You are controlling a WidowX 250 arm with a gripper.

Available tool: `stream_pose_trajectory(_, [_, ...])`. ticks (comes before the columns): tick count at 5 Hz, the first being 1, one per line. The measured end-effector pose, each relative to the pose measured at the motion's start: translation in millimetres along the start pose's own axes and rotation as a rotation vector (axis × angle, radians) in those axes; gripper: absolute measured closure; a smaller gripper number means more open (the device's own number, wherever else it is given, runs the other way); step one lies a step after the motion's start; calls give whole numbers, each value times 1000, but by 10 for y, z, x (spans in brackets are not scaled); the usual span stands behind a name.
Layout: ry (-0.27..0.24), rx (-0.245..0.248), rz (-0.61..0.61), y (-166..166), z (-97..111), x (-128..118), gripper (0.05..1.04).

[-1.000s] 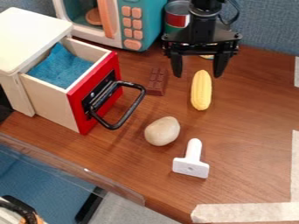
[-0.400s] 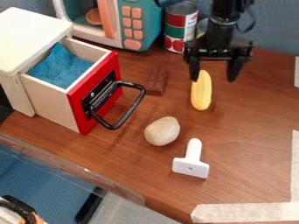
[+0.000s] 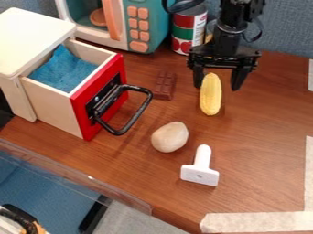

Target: Put the corn in the drawer

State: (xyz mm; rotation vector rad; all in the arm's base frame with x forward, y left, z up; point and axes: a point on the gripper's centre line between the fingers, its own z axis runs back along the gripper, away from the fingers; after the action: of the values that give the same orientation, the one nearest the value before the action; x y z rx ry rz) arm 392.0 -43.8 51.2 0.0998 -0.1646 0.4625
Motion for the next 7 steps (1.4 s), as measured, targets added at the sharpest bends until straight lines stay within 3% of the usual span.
stream_pose_trajectory(1, [17, 37, -8, 35, -121, -26, 84])
stream_pose_trajectory(3, [36, 53, 20, 22, -263, -22, 118])
stream_pose_trajectory(4, [32, 64, 87, 72, -275, 0, 398])
stream_pose_trajectory(5, [39, 70, 111, 116, -272, -42, 496])
stream_pose_trajectory(6, [9, 13, 132, 162, 29, -19, 497])
stream_pose_trajectory(7, [-59, -71, 156, 234, 518, 16, 497])
